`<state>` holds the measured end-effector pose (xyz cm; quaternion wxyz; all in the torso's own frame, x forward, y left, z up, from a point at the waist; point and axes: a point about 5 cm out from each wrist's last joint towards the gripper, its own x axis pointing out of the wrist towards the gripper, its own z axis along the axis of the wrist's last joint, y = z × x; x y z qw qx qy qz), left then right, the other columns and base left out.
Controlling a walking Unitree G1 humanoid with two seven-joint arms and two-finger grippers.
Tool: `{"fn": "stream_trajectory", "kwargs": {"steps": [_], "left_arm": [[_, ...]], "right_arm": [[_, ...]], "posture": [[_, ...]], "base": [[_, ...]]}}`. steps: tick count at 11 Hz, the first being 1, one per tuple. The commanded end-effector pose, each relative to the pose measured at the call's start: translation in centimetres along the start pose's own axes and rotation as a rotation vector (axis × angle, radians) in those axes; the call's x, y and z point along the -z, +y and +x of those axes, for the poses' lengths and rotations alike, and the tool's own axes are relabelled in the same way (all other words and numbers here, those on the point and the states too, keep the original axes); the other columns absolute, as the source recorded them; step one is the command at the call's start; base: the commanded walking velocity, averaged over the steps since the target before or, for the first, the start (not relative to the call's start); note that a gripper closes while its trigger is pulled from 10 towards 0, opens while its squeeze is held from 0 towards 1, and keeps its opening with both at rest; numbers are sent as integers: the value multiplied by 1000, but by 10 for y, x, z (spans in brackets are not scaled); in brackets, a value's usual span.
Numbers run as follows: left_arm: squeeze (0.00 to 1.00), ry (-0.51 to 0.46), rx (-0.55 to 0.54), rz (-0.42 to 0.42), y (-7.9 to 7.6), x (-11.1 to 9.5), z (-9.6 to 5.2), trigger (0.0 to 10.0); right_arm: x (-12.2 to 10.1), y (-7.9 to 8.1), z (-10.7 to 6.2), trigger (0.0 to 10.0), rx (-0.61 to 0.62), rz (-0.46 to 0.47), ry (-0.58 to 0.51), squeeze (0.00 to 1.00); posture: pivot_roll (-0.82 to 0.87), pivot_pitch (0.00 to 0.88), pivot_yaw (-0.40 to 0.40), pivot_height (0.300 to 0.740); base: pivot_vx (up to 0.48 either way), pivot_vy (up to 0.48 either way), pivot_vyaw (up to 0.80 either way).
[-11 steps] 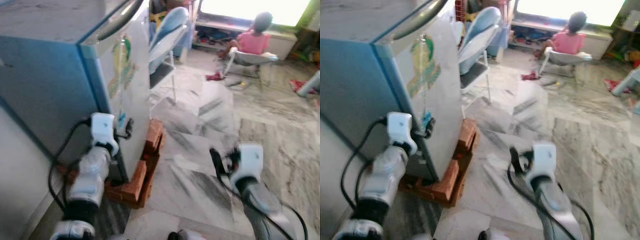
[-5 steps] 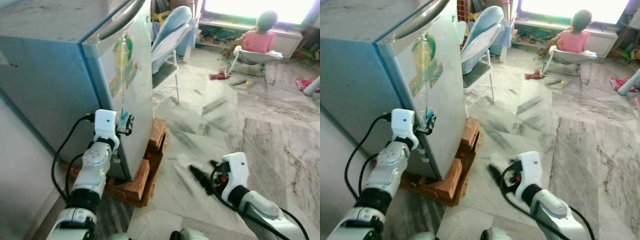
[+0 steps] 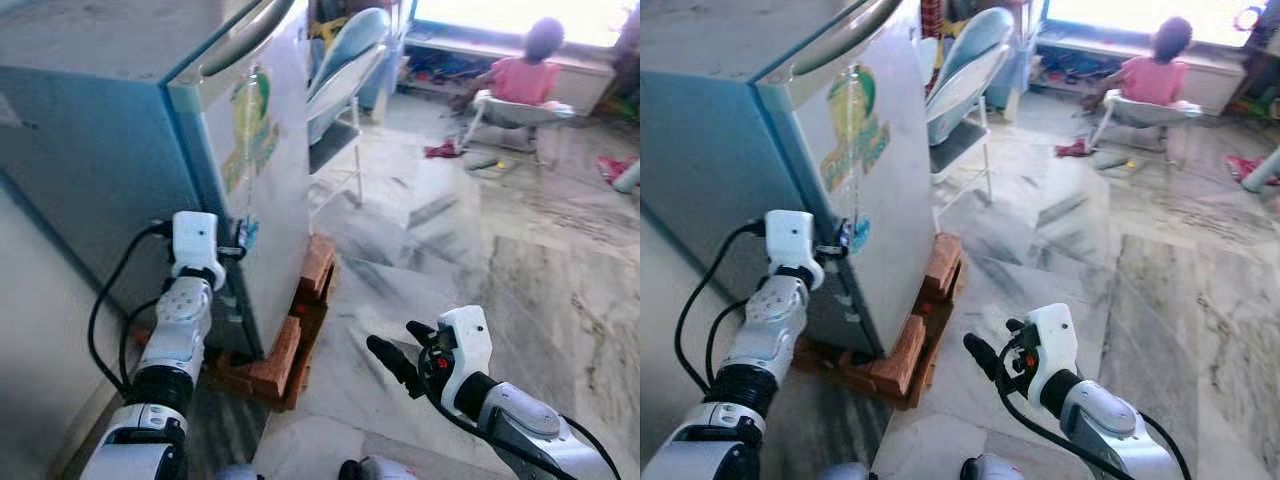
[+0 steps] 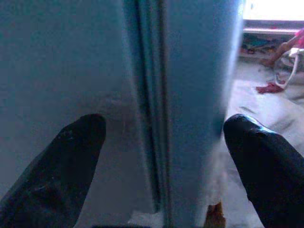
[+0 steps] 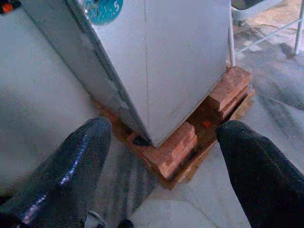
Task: Restocking fridge
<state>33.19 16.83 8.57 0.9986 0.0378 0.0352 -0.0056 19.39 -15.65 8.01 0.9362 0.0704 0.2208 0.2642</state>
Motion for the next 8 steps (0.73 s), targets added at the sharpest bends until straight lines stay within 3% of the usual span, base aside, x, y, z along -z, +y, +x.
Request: {"fn": "stream_trajectory", "kwargs": {"steps": [1, 5, 8], "left_arm": [[0, 2, 0, 0, 0, 0, 2, 10000], [0, -36, 254, 4, -36, -5, 0, 10000], [0, -39, 289, 7, -40, -5, 2, 10000]], "right_arm": [[2, 0, -1, 10000, -6, -27, 13, 0], [8, -5, -4, 10000, 3, -35, 51, 0], [7, -6, 2, 10000, 0, -39, 48, 0]], "posture": [[-28, 16, -7, 740], [-27, 14, -7, 740], [-19, 6, -9, 740]], "base": [[0, 0, 0], [0, 0, 0], [0, 0, 0]]}}
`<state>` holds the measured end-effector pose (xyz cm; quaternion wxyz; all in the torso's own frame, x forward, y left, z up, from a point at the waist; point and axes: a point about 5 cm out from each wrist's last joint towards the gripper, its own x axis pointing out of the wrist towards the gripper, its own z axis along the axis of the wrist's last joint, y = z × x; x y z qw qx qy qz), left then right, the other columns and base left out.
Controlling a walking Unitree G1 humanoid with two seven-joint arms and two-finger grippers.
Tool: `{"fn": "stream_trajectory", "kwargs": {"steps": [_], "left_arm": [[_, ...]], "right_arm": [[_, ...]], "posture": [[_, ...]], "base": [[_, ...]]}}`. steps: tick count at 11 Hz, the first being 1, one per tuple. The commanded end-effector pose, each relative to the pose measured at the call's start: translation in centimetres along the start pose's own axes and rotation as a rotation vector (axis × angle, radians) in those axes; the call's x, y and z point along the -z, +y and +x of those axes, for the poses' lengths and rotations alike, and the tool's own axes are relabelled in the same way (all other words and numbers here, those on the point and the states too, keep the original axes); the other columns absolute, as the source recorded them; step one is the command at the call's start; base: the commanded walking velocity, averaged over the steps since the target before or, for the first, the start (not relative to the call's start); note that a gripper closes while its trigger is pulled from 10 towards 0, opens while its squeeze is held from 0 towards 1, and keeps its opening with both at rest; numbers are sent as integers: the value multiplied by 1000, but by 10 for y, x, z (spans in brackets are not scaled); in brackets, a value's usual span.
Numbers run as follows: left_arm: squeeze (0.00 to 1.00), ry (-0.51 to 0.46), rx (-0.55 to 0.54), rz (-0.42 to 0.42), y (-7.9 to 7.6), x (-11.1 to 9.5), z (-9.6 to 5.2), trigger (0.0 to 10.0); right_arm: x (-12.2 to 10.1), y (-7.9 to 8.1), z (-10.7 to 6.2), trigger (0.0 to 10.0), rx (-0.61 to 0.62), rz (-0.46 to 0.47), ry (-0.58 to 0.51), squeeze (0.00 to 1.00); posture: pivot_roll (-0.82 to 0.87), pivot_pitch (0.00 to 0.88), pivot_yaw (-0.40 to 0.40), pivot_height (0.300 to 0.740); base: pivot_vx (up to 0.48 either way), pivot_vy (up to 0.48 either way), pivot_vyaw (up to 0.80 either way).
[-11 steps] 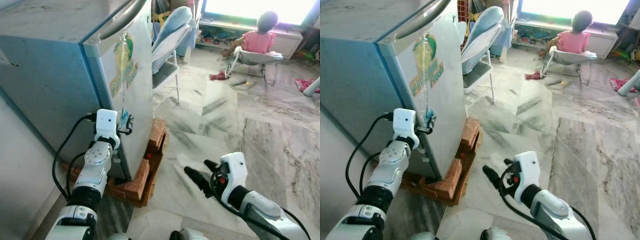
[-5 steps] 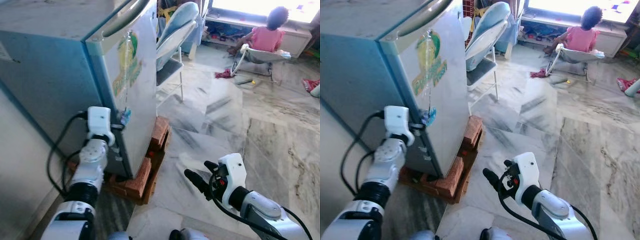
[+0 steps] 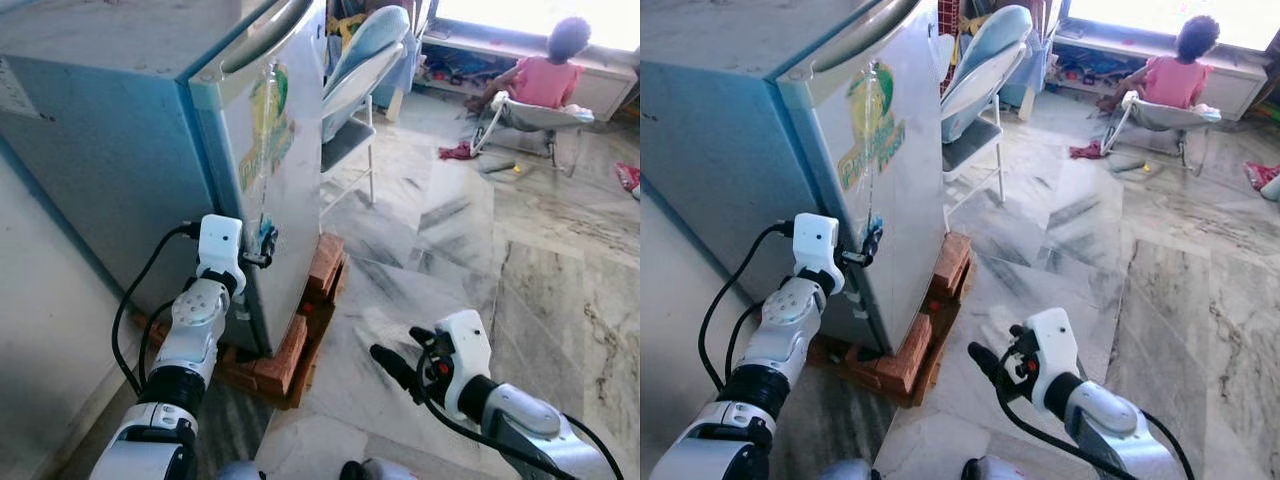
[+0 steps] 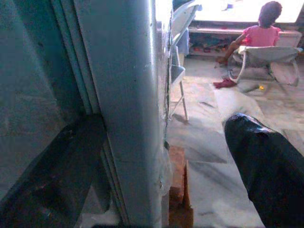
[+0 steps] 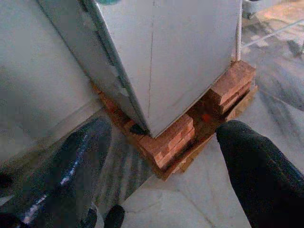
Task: Restocking fridge
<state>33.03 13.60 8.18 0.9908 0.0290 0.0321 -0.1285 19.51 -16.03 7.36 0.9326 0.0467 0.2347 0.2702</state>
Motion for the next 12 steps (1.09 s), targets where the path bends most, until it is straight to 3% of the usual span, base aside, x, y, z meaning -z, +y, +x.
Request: {"fn": "stream_trajectory", "kwargs": {"steps": [1, 2, 3, 4, 5, 6, 7, 8, 10, 12], "left_arm": [[0, -27, 62, 19, -11, -10, 7, 10000], [0, -85, 367, 68, -61, -26, 8, 10000], [0, -139, 558, 69, -96, -41, 1, 10000], [0, -169, 715, 46, -124, -52, -9, 10000], [0, -202, 780, 102, -146, -55, -15, 10000], [0, -170, 701, 86, -138, -46, -11, 10000], [0, -149, 597, 121, -122, -37, -7, 10000], [0, -134, 580, 113, -113, -37, -9, 10000], [0, -149, 407, 70, -74, -44, -10, 10000], [0, -127, 332, 84, -61, -35, -13, 10000]], "right_arm": [[2, 0, 1, 10000, 0, 0, 5, 0], [4, 3, 1, 10000, -46, 24, 26, 0], [7, 7, 0, 10000, -89, 41, 43, 0], [7, 9, -1, 10000, -130, 50, 46, 0], [8, 11, -2, 10000, -140, 45, 46, 0], [8, 11, -2, 10000, -128, 39, 44, 0], [10, 11, -2, 10000, -121, 46, 46, 0], [13, 10, -2, 10000, -125, 48, 53, 0], [21, 3, 5, 10000, -123, 47, 57, 0], [21, -4, 11, 10000, -60, 39, 4, 0]], "posture": [[-19, 6, -9, 740], [-15, 2, -13, 740], [-14, 1, -14, 740], [-12, 0, -12, 740], [-20, 0, -8, 740], [-24, 0, -4, 740], [-17, 0, -4, 740], [-14, 0, -4, 740], [4, 0, -9, 740], [7, 0, -14, 740]], "base": [[0, 0, 0], [0, 0, 0], [0, 0, 0], [0, 0, 0], [0, 0, 0], [0, 0, 0], [0, 0, 0], [0, 0, 0], [0, -216, 0], [127, -409, 0]]}}
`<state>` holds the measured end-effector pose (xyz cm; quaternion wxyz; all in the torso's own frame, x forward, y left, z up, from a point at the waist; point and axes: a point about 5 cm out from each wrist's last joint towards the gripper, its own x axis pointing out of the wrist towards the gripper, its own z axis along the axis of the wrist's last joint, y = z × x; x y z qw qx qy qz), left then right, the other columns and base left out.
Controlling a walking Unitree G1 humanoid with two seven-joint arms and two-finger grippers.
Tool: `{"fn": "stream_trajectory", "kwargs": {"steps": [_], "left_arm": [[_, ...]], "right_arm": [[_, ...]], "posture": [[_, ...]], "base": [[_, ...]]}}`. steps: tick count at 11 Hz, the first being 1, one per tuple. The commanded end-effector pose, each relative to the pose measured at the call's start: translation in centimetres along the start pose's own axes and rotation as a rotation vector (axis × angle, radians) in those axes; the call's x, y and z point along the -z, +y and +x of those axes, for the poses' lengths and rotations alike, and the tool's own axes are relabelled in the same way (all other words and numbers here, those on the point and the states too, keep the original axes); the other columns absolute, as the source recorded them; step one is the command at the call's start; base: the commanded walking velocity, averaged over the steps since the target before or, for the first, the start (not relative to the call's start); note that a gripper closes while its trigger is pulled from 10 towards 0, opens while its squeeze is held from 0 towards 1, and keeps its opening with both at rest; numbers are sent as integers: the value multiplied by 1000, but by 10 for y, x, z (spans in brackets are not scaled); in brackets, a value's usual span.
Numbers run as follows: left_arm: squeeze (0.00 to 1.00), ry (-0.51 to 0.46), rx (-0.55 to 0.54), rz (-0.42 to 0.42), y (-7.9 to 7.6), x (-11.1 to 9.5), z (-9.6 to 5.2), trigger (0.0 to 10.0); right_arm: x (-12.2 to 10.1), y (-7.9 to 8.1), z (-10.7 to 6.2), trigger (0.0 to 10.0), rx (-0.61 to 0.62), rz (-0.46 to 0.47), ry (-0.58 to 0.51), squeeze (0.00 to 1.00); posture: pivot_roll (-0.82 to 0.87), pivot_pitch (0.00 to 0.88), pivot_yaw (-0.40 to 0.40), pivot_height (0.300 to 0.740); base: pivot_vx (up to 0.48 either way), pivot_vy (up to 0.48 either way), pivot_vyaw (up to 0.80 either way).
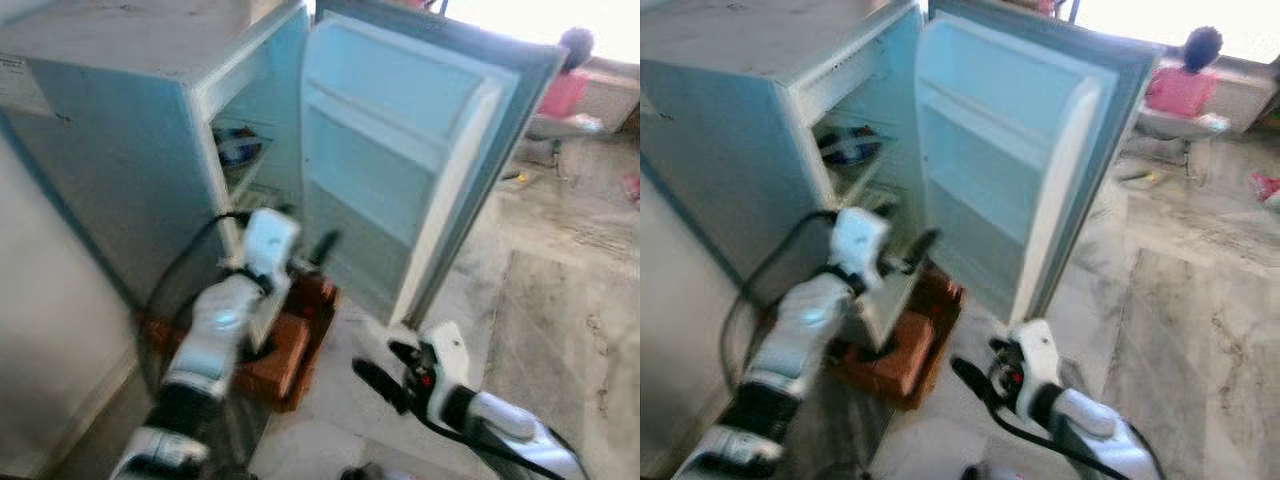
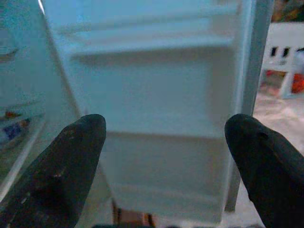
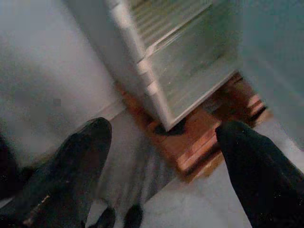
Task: Restocking fridge
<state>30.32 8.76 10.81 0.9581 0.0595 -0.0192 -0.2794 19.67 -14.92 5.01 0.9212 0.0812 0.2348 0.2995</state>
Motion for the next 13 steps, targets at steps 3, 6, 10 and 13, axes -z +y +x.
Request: {"fn": "stream_trajectory", "kwargs": {"steps": [3, 6, 10, 13], "left_arm": [[0, 18, 53, 5, -18, 1, 2, 10000], [0, 4, 37, 3, -19, -1, 3, 10000], [0, 64, -50, 14, -13, 14, -9, 10000], [0, 69, -116, 64, 2, 8, -12, 10000]], "right_arm": [[-18, -19, -7, 10000, 125, -40, -47, 0], [-36, -12, -2, 10000, 155, -79, -142, 0], [-65, -26, 7, 10000, 366, -107, -286, 0], [-72, -31, 11, 10000, 397, -117, -310, 0]], "posture": [[4, 0, -14, 740], [2, 0, -13, 740], [2, 0, -14, 740], [32, 0, -9, 740]], "base": [[0, -458, 0], [0, -446, 0], [307, -365, 0], [346, -329, 0]]}}
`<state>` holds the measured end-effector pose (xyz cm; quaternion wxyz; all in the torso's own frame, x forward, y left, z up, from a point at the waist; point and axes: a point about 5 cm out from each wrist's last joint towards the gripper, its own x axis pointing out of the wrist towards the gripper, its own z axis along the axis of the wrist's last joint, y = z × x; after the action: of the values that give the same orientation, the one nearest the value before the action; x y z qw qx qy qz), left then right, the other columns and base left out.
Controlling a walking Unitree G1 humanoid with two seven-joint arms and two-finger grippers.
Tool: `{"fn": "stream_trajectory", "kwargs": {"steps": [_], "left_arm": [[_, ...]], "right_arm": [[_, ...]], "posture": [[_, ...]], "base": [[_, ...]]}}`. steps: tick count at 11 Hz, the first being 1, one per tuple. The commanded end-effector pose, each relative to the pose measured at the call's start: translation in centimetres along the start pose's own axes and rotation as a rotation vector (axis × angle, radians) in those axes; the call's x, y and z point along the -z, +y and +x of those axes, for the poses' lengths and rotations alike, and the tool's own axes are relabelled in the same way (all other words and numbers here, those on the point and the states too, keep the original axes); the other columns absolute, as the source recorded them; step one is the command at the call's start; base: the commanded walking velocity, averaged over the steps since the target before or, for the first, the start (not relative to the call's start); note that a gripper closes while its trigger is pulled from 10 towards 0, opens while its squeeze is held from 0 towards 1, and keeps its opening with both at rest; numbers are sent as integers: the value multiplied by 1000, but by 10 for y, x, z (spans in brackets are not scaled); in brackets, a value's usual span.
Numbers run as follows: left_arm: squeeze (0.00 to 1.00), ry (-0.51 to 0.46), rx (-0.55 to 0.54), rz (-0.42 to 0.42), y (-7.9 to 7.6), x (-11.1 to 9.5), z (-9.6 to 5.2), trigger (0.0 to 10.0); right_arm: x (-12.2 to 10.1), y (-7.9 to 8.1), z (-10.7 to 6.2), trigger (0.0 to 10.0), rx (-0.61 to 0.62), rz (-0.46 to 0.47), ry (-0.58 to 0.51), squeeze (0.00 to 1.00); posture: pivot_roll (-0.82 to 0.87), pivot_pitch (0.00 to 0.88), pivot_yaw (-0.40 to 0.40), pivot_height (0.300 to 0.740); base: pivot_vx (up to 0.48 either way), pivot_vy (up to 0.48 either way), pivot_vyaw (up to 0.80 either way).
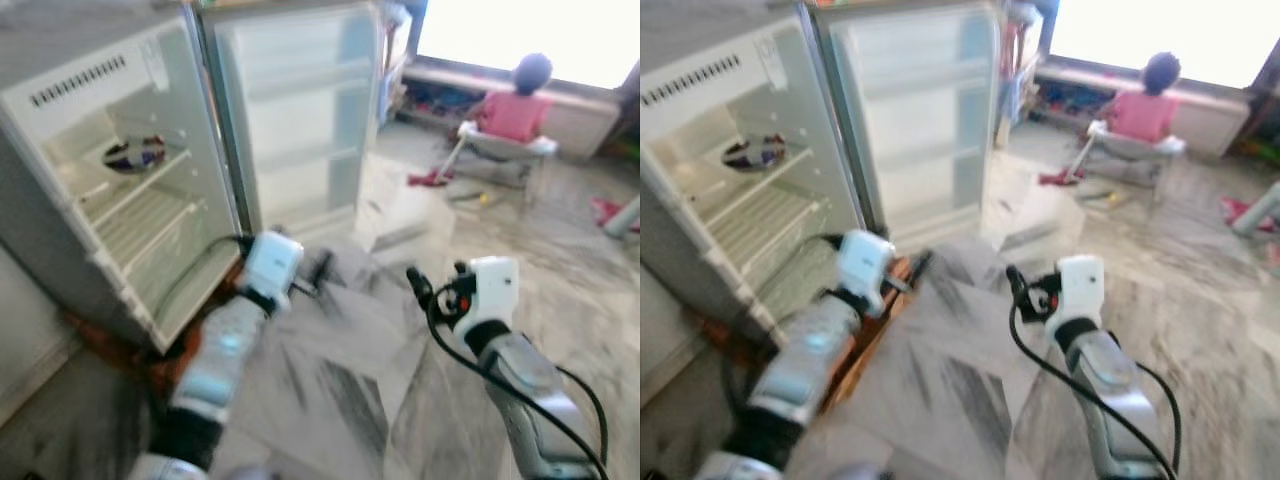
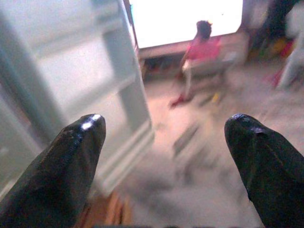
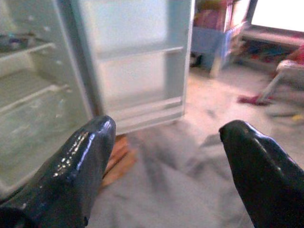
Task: Restocking fridge
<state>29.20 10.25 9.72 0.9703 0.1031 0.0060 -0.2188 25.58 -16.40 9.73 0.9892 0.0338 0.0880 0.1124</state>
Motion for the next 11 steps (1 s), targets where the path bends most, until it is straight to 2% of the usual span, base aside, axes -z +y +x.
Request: {"fn": "stream_trajectory", "kwargs": {"steps": [1, 3, 5, 7, 8, 9, 10, 11], "left_arm": [[0, 18, -16, 15, 2, 0, -2, 10000], [0, 32, -12, 52, 4, 1, -13, 10000], [0, 75, -37, 56, 15, 13, -24, 10000], [0, 72, -81, 53, 23, 12, -23, 10000], [0, 78, -138, 43, 26, 14, -21, 10000], [0, 91, -157, 1, 22, 18, -19, 10000], [0, 55, -76, -22, 9, 14, -13, 10000], [0, 44, -76, -29, 6, 12, -10, 10000]], "right_arm": [[-7, -3, 4, 10000, 15, -22, -31, 0], [-21, -5, 14, 10000, 64, -44, -93, 0], [-22, -7, 18, 10000, 153, -55, -111, 0], [-18, -11, 16, 10000, 189, -90, -115, 0], [-15, -16, 14, 10000, 212, -94, -108, 0], [-14, -19, 14, 10000, 234, -93, -108, 0], [-15, -19, 15, 10000, 245, -103, -113, 0], [-14, -18, 15, 10000, 248, -107, -117, 0]], "posture": [[45, 0, -5, 740], [49, 39, 4, 740], [42, 40, 7, 740], [25, 22, 7, 740], [11, 5, 8, 740], [4, 0, 4, 740], [-2, 0, 0, 740], [-6, 0, 4, 740]], "base": [[345, -330, 0], [354, -321, 0], [444, -124, -800], [480, 0, -800], [0, 0, -800], [0, 0, -800], [0, 0, -800], [0, 0, -800]]}}
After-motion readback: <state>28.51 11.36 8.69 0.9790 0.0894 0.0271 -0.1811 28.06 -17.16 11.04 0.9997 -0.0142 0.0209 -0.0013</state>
